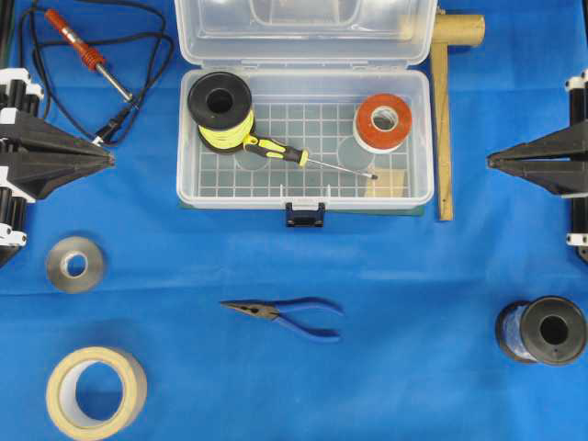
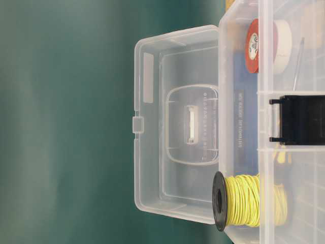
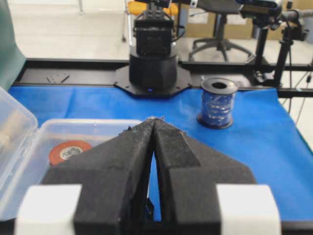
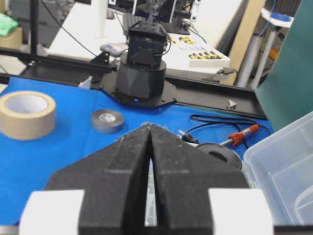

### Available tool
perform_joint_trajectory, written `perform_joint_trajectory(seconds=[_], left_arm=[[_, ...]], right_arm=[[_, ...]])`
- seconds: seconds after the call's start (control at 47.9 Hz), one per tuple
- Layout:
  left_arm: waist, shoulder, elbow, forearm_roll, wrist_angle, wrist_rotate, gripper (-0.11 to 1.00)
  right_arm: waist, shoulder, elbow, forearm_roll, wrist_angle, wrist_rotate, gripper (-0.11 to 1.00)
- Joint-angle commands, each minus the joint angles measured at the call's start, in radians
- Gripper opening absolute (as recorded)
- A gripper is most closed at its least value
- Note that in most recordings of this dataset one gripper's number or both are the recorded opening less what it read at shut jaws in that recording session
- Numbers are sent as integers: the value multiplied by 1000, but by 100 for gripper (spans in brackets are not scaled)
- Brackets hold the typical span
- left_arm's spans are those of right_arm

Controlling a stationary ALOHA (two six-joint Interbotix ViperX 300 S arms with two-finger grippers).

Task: Pick the screwdriver from the toolbox among several items.
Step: 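Move the right gripper from rest over the toolbox toward the screwdriver, then lower the right gripper and close it on the yellow-black screwdriver handle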

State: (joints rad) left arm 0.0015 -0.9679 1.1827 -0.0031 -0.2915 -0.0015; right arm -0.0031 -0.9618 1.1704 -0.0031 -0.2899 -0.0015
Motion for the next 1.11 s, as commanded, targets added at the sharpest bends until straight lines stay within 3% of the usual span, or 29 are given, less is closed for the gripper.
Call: perform_joint_trajectory(seconds=[0.0,0.167,0.292,0.668,0.752,0.94,1.003,1.086], left_arm=[[2,6,-17,-31,-5,3,0],[2,8,-18,-31,-3,2,0],[3,8,-18,-31,-3,0,0],[25,15,-17,-31,-3,0,0],[38,15,-15,-31,-3,-2,0],[52,17,-14,-31,5,0,0],[51,17,-12,-32,9,0,0],[52,17,-11,-31,12,0,0]], right_arm=[[-3,12,-26,9,2,20,0],[-44,112,-141,72,161,52,0],[-91,210,-242,91,276,89,0],[-230,563,-517,91,522,209,2],[-249,647,-578,91,584,218,15],[-264,839,-742,83,712,216,63],[-264,910,-795,83,749,213,70],[-265,991,-844,84,790,212,68]])
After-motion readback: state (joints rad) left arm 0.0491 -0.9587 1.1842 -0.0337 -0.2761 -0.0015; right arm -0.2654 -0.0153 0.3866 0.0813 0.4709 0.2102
